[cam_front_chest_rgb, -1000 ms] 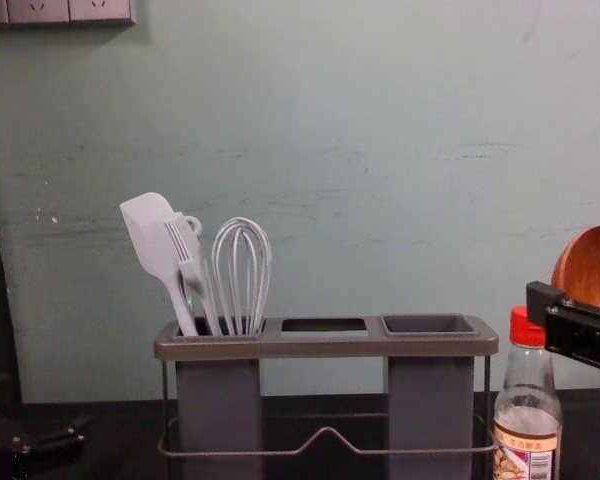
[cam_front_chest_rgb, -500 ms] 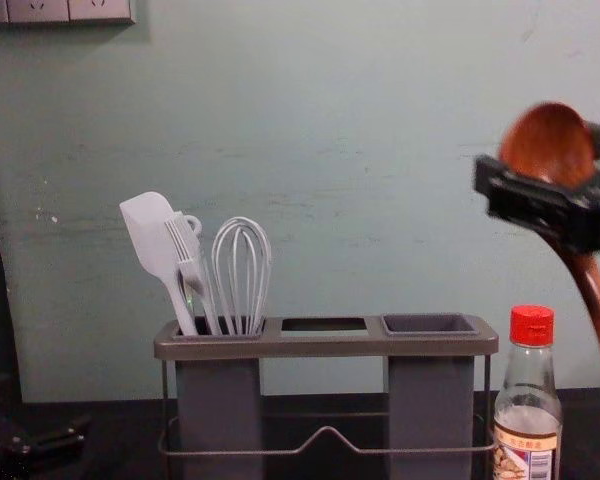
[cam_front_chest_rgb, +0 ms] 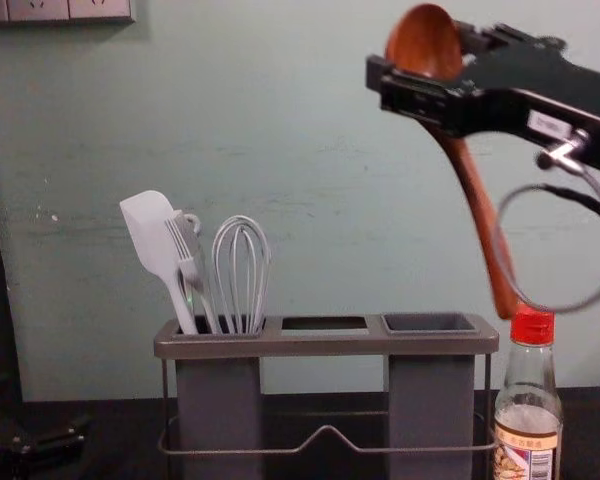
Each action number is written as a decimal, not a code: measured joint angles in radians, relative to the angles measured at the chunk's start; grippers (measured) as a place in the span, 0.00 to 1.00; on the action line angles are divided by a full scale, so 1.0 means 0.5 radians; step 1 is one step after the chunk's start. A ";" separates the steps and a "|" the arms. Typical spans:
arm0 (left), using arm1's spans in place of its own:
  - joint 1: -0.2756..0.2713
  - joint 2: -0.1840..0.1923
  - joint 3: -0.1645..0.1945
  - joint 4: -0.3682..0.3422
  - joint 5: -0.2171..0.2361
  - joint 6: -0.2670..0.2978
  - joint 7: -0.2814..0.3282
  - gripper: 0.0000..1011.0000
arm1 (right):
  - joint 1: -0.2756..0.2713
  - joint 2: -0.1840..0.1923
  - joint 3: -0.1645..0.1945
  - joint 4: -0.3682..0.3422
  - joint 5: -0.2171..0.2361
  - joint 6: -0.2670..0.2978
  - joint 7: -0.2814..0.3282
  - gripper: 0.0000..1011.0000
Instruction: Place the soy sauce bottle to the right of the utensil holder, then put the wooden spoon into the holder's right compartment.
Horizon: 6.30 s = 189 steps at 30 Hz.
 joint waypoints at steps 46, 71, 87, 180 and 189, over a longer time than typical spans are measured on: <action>0.000 0.000 0.000 0.000 0.000 0.000 0.000 0.99 | 0.150 -0.409 0.054 1.093 0.275 -0.825 -0.024 0.83; 0.000 0.000 0.000 0.000 0.000 0.000 0.000 0.99 | 0.149 -0.433 0.080 1.109 0.252 -0.832 -0.008 0.83; 0.000 0.000 0.000 0.000 0.000 0.000 0.000 0.99 | 0.149 -0.439 0.076 1.125 0.242 -0.825 -0.007 0.93; 0.000 0.000 0.000 0.000 0.000 0.000 0.000 0.99 | -0.151 0.046 0.355 0.676 -0.124 0.329 -0.308 0.99; 0.000 0.000 0.000 0.000 0.000 0.000 0.000 0.99 | -0.153 0.047 0.356 0.674 -0.124 0.328 -0.307 0.99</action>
